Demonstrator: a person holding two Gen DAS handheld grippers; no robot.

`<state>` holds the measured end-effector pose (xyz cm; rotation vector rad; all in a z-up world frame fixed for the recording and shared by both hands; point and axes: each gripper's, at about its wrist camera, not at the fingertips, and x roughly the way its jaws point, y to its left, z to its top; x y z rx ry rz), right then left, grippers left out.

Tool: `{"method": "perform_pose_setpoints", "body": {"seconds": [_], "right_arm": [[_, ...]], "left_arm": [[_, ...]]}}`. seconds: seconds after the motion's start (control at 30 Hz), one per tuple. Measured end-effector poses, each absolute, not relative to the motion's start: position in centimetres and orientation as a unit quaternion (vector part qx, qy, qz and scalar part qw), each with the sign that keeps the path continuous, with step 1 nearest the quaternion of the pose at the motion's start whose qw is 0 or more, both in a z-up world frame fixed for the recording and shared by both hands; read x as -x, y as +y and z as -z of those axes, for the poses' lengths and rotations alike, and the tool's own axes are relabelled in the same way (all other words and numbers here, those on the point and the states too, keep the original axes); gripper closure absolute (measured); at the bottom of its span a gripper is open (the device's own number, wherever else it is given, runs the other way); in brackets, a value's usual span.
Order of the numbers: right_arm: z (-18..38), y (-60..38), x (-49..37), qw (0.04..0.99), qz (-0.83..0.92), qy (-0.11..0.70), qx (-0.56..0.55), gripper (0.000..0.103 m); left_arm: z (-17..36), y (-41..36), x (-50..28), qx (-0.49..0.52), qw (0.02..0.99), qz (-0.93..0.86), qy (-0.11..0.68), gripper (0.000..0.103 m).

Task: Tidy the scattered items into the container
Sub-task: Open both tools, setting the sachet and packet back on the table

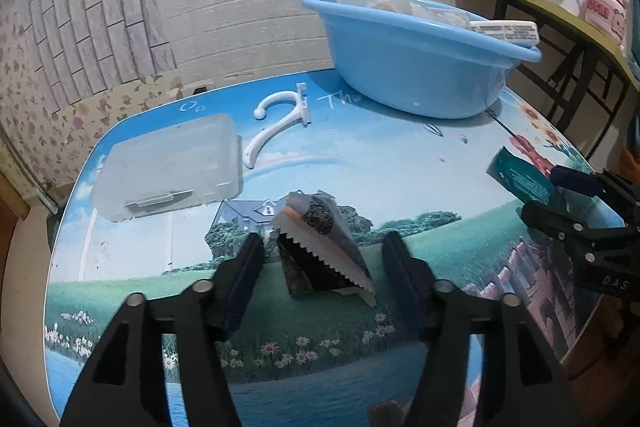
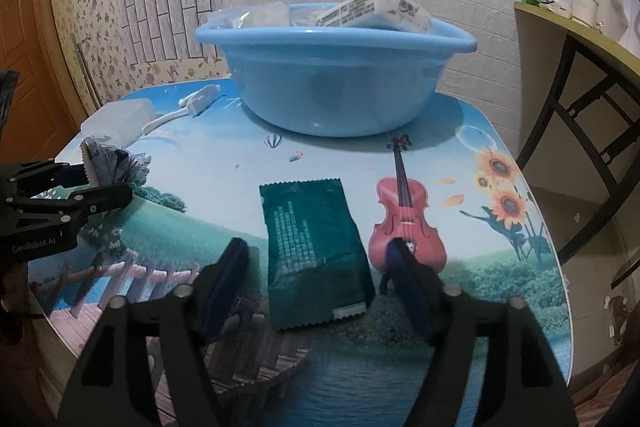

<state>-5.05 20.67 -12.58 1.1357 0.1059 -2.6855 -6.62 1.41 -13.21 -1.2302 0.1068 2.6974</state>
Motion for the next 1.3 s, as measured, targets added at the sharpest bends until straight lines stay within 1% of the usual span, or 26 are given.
{"method": "perform_pose_setpoints", "body": {"seconds": [0.03, 0.07, 0.13, 0.2, 0.37, 0.5, 0.67, 1.3], "right_arm": [[12.58, 20.69, 5.06, 0.111, 0.915, 0.036, -0.387, 0.03], [12.58, 20.69, 5.04, 0.111, 0.915, 0.036, -0.387, 0.029], [12.58, 20.73, 5.03, 0.11, 0.915, 0.036, -0.386, 0.028], [12.64, 20.74, 5.09, 0.109, 0.915, 0.035, -0.386, 0.026], [12.7, 20.65, 5.14, 0.107, 0.915, 0.036, -0.387, 0.021], [12.68, 20.65, 5.18, 0.108, 0.915, 0.036, -0.387, 0.018], [12.68, 20.59, 5.18, 0.108, 0.915, 0.036, -0.388, 0.016], [12.68, 20.6, 5.22, 0.108, 0.915, 0.036, -0.387, 0.015]], "left_arm": [[13.21, 1.34, 6.66, 0.414, 0.087, -0.905, 0.034, 0.037], [13.22, 1.29, 6.73, 0.415, 0.086, -0.905, 0.033, 0.034], [13.28, 1.23, 6.89, 0.42, 0.086, -0.903, 0.032, 0.025], [13.4, 1.25, 7.13, 0.43, 0.088, -0.898, 0.031, 0.01], [13.52, 1.39, 7.19, 0.435, 0.092, -0.895, 0.033, 0.006], [13.65, 1.57, 7.36, 0.442, 0.095, -0.891, 0.034, 0.0], [13.67, 1.59, 7.28, 0.442, 0.094, -0.891, 0.034, 0.0], [13.6, 1.52, 7.25, 0.441, 0.096, -0.892, 0.031, 0.0]]}}
